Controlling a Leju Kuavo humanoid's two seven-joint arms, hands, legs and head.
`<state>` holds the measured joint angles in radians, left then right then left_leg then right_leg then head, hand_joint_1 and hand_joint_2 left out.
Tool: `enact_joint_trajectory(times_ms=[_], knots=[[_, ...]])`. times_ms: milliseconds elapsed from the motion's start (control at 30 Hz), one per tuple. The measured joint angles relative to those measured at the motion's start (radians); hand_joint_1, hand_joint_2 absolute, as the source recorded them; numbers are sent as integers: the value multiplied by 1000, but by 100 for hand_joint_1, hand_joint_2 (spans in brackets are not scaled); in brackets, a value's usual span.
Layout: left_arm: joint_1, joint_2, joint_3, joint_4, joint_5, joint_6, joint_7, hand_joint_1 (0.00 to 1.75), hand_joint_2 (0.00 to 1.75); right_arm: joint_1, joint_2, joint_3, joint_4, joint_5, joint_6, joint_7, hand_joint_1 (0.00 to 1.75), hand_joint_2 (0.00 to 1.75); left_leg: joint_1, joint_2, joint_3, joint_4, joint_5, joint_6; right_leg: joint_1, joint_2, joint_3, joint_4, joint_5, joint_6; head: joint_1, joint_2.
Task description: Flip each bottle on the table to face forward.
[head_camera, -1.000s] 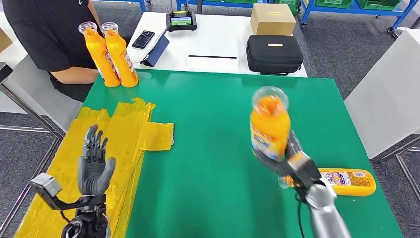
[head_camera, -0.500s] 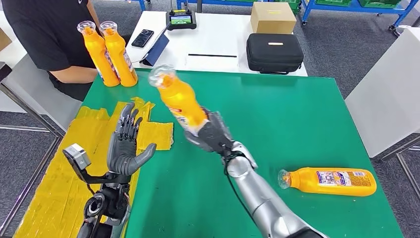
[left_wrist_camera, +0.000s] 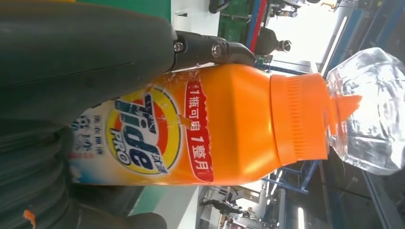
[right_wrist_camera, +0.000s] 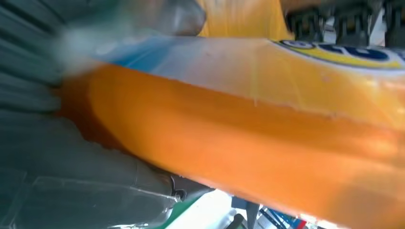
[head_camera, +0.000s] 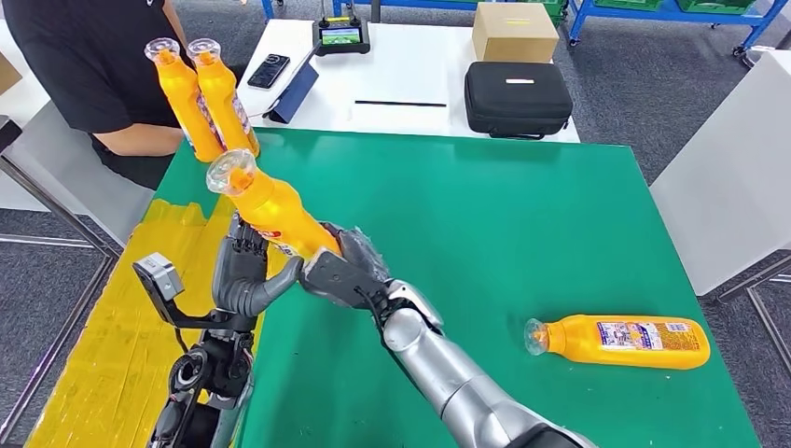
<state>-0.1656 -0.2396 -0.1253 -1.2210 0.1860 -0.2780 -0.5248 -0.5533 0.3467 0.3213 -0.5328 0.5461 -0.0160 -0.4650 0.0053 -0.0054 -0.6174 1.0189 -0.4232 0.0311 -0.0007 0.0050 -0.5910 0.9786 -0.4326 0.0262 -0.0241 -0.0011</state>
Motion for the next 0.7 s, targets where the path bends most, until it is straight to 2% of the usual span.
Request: enact_joint_trajectory(times_ms=[300,700], knots=[[-19,-1,-1,28,4,-1,17,0,175,2,8,62,8,-13,-18,14,175,175,0,0,0,0,0,0,0,0,0,0,0,0,0,0],[-28,-1,0,45,5,-1,17,0,175,2,8,71,8,-14,-19,15,175,175,0,0,-1,0,0,0,0,0,0,0,0,0,0,0]])
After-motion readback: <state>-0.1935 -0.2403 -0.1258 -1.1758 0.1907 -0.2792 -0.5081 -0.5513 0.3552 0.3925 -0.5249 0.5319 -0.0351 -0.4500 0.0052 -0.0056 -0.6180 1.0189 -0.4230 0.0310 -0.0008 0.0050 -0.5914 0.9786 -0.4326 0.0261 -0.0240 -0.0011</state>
